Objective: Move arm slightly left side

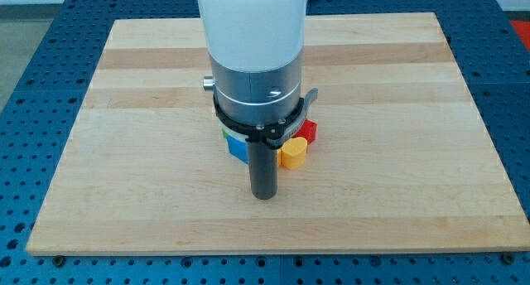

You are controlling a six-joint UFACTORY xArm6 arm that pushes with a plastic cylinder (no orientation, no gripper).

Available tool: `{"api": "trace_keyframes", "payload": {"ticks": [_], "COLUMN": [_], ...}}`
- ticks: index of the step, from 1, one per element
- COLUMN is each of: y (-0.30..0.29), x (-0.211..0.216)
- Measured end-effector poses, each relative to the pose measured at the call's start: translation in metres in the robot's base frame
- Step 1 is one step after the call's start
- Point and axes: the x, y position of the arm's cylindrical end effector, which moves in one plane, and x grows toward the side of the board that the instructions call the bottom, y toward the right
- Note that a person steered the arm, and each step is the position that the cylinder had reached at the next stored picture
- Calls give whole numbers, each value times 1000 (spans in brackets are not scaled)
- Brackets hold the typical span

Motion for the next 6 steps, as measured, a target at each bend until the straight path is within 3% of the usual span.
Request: {"api": "trace_keyframes", "payload": {"ticks": [6], "y": [-4], "x": [-10]}}
